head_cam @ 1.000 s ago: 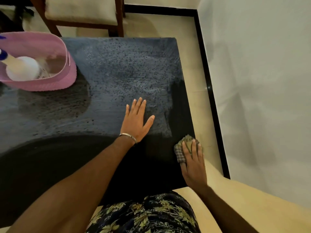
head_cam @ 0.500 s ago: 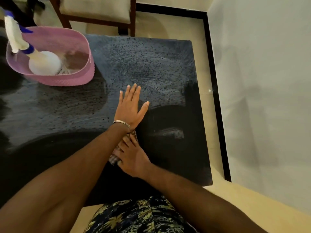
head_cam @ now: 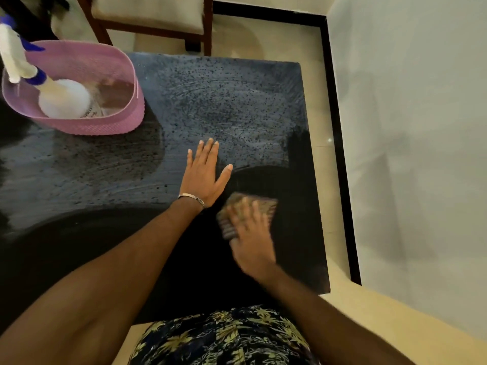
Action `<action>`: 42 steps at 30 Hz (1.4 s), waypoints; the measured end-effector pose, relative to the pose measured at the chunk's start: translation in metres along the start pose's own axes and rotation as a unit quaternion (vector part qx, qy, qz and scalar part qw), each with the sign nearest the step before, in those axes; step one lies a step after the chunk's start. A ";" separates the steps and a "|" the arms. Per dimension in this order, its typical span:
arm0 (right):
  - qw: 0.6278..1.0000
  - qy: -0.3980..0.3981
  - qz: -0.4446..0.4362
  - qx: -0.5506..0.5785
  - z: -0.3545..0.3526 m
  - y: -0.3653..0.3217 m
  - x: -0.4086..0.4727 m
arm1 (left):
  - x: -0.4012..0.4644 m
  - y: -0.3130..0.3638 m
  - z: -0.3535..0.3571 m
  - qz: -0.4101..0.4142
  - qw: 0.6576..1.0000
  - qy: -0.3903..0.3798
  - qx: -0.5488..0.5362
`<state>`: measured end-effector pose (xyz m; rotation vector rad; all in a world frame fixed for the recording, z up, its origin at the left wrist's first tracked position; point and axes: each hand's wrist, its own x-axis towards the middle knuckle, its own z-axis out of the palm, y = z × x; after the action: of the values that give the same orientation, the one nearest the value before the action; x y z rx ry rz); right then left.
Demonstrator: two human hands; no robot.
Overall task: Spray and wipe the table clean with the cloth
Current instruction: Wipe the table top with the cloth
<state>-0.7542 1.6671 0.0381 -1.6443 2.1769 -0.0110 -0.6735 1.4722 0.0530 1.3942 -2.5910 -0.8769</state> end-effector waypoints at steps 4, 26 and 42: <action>0.966 -0.101 -0.235 -0.021 0.014 -0.022 -0.026 | 0.005 0.009 0.003 0.004 1.000 0.004 0.001; 0.994 0.031 0.101 0.040 -0.073 0.129 0.126 | 0.092 0.024 -0.004 0.018 1.000 0.002 0.021; 0.991 0.057 0.117 0.041 -0.095 0.152 0.209 | 0.191 0.016 -0.018 0.031 0.999 0.037 -0.004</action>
<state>-0.9712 1.4985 0.0214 -1.3657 2.4083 -0.1282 -0.7916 1.3214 0.0381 1.3101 -2.5576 -0.8099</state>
